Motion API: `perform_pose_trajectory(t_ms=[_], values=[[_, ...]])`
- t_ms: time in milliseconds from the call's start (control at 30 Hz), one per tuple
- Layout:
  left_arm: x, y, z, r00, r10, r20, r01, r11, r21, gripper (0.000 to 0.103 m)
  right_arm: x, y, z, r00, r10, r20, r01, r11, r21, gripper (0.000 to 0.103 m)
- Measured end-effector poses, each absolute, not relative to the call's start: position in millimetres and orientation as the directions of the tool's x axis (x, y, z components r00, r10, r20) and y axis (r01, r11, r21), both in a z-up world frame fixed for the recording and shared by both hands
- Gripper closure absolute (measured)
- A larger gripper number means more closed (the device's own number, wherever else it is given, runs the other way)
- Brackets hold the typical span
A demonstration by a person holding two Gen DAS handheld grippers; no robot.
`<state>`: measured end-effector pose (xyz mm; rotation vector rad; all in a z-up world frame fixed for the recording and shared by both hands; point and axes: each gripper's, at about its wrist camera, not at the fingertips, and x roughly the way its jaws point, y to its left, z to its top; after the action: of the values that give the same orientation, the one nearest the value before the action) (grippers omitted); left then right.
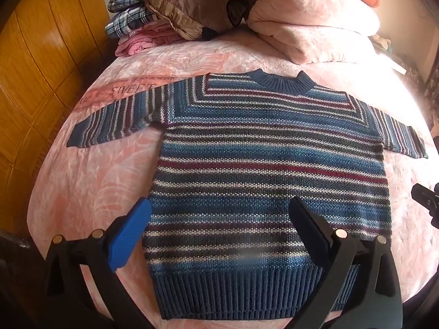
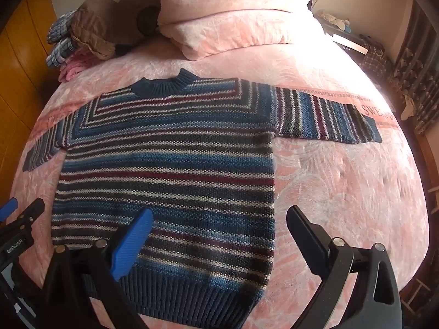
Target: Fold small clothes
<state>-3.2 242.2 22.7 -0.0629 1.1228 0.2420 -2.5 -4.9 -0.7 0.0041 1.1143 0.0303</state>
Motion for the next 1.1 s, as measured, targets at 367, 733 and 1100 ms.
perform_pose_trajectory(t_ms=[367,733,1100], values=[[-4.5,238.5,19.7,0.403,0.163,-0.901,-0.218,0.973,0.078,0.004,-3.1,-6.2,-2.2,0.438,0.027,-0.899,-0.021,1.000,0.020,0.005],[-4.8,237.7,22.2,0.415,0.172,-0.893,-0.214,0.973,0.088,0.003,-3.1,-6.9,-1.3,0.443,0.027,-0.896,-0.019,1.000,0.021,0.005],[-5.1,239.2,23.4,0.416,0.173,-0.893,-0.217,0.972,0.087,0.003,-3.0,-7.5,-0.2,0.446,0.029,-0.895,-0.018,1.000,0.023,0.005]])
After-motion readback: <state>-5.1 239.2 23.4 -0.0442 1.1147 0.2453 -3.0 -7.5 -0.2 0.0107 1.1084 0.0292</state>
